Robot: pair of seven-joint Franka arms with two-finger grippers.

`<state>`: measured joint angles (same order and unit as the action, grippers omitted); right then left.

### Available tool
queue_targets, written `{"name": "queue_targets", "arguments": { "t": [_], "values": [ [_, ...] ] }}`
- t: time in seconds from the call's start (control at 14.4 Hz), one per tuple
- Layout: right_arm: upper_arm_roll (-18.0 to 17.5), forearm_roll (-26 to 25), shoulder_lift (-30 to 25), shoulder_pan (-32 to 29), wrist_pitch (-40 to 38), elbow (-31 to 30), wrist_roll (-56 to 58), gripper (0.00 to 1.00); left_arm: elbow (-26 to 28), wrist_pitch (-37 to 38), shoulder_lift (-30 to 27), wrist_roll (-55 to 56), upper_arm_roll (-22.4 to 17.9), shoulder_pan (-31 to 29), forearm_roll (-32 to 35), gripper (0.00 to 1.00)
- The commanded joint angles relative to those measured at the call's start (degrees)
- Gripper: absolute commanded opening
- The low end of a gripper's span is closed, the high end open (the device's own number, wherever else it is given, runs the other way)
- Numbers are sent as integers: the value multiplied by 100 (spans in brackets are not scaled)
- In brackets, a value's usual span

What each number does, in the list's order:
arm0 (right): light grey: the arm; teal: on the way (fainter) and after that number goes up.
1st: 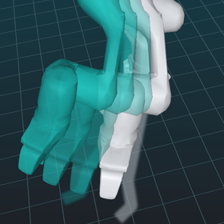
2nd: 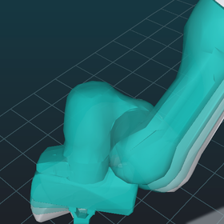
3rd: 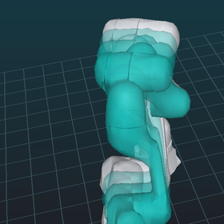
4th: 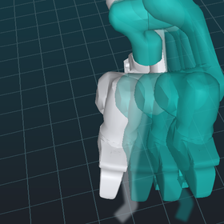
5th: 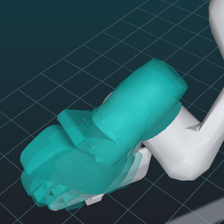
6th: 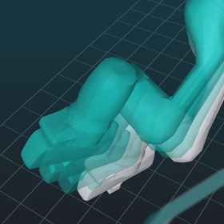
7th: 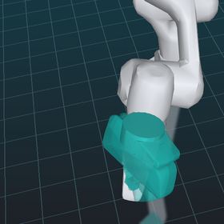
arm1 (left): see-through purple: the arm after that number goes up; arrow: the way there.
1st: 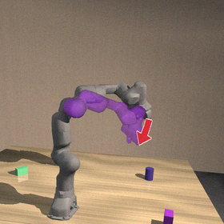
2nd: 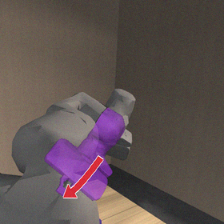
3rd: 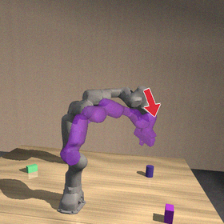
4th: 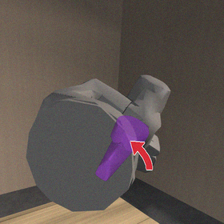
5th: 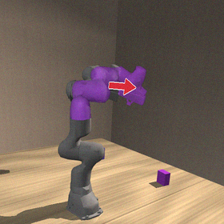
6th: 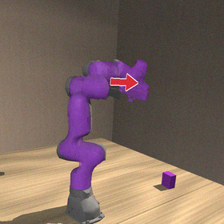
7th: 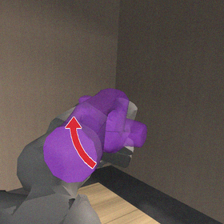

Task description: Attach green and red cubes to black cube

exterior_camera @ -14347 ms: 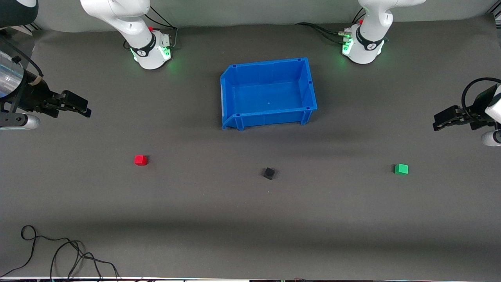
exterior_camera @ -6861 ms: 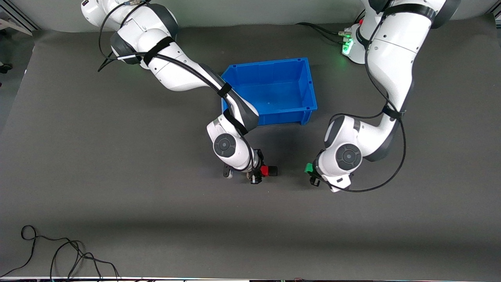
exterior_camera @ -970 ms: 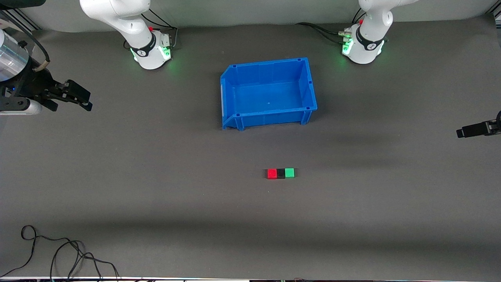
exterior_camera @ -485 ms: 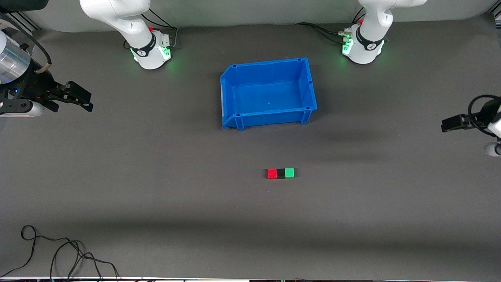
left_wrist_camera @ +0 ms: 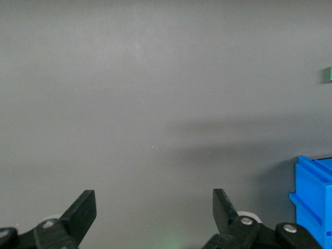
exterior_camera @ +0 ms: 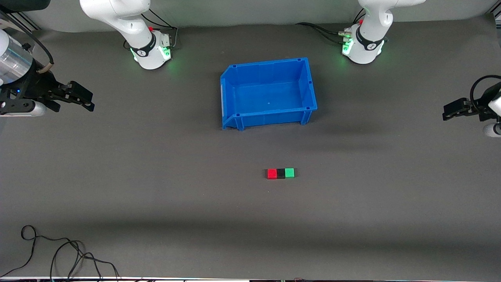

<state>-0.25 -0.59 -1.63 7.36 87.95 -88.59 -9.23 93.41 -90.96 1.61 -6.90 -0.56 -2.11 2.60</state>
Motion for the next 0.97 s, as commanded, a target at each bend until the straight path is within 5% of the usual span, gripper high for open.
{"name": "queue_targets", "arguments": {
  "t": [0.0, 0.9],
  "values": [
    [-28, -99, -118, -24, 73, 35, 88, 100, 28, -71, -161, -74, 118, 26, -5, 100],
    [-45, -64, -206, -41, 12, -290, 168, 100, 336, -194, -398, -65, 65, 53, -366, 100]
  ]
}}
